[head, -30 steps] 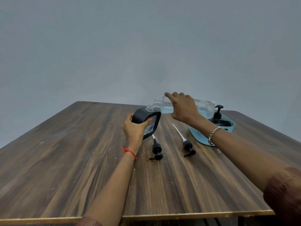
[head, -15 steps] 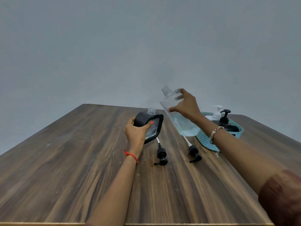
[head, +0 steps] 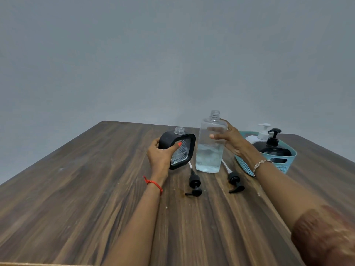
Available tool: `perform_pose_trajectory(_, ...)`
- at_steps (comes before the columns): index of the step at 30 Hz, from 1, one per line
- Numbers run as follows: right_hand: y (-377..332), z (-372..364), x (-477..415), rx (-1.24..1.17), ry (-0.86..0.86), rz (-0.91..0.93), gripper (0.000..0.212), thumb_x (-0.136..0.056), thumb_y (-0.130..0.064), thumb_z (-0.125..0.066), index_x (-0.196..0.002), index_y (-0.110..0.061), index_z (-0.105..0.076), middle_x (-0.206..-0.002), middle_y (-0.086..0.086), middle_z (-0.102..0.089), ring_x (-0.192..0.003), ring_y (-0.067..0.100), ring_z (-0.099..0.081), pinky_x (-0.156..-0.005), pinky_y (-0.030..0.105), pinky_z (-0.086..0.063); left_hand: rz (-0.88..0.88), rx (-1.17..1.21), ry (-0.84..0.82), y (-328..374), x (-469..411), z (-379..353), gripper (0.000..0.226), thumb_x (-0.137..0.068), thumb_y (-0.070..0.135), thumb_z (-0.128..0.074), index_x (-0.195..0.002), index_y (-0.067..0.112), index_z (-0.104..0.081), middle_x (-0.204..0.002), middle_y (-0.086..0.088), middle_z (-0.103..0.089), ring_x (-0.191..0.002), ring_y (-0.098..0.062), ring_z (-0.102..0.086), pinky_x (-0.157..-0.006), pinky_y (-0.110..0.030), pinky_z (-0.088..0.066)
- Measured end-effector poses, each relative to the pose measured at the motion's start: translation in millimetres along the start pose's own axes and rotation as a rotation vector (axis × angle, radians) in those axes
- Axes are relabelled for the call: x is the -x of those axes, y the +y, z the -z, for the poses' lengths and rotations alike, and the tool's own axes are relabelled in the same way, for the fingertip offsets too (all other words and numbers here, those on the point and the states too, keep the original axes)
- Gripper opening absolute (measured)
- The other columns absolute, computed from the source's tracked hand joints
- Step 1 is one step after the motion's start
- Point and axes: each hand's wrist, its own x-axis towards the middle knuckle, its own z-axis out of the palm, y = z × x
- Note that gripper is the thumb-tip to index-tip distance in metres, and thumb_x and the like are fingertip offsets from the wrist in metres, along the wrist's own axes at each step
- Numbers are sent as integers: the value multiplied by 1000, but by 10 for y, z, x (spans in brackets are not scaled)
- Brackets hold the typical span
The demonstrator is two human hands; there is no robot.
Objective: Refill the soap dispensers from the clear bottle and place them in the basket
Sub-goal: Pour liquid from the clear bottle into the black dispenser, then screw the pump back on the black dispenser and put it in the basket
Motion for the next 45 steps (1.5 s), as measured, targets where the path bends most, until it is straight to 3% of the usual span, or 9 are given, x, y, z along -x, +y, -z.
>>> perform_pose_trajectory(6,-91,94,18,126,-150,-46,91,-61,2,-75,-140,-11,-32,-128,9,-52,-116,23,-53,-90,32,-52,2,64,-29,29,16,2,44,-63,8,-84,-102,4,-63,-91,-8,-70,-78,-16,-68,-58,-20,-55)
perform_pose_trajectory(8,-132,75,74,222,0,22,101,-62,-3,-81,-143,-19,-23,-139,8,-38,-123,21,-43,-101,36,-42,-1,83,-31,39,13,6,42,-64,7,-83,-100,5,-63,-89,-6,-69,-76,-15,-67,-57,-18,-54)
perform_pose_trajectory(12,-101,-220,412,575,437,553,48,-68,-2,-67,-112,-10,-50,-115,0,-45,-101,16,-45,-79,12,-38,0,122,-31,43,6,30,38,-66,4,-81,-100,4,-63,-86,-4,-69,-73,-14,-66,-59,-20,-54)
perform_pose_trajectory(14,21,-365,580,810,248,734,36,-65,13,-55,-96,-6,-57,-98,1,-50,-87,9,-45,-74,14,-38,-1,146,-26,40,-5,51,35,-67,1,-78,-99,3,-63,-84,-3,-68,-72,-14,-65,-62,-23,-55)
perform_pose_trajectory(17,312,-474,695,1211,-399,533,52,-69,15,-51,-114,-10,-59,-113,5,-55,-101,7,-48,-87,20,-44,-3,174,-15,49,-19,90,32,-69,-1,-76,-97,3,-62,-82,-3,-66,-71,-15,-64,-60,-21,-55)
perform_pose_trajectory(20,542,-544,708,1437,-655,465,53,-72,12,-50,-117,-15,-58,-120,5,-53,-109,22,-48,-89,41,-47,10,221,-10,67,-12,120,31,-68,-4,-74,-96,2,-62,-81,-4,-66,-69,-15,-64,-58,-22,-55)
perform_pose_trajectory(27,-107,-623,759,925,-309,340,28,-76,-4,-71,-103,-8,-68,-85,-5,-66,-72,-8,-58,-73,9,-44,22,245,-34,80,-31,138,28,-66,-7,-72,-91,1,-62,-77,-7,-64,-65,-18,-61,-55,-23,-53)
perform_pose_trajectory(34,-920,-738,507,94,155,465,8,-77,2,-69,-83,-2,-65,-70,14,-63,-54,21,-55,-53,26,-48,64,245,-130,96,29,60,23,-66,-10,-68,-80,7,-63,-77,-11,-64,-69,-26,-61,-66,-36,-53)
perform_pose_trajectory(45,-706,-936,350,444,65,303,14,-75,-12,-75,-87,-9,-68,-68,3,-64,-52,7,-54,-56,18,-44,58,267,-226,157,150,-32,28,-67,-12,-67,-91,3,-65,-82,-11,-68,-71,-24,-65,-62,-30,-56)
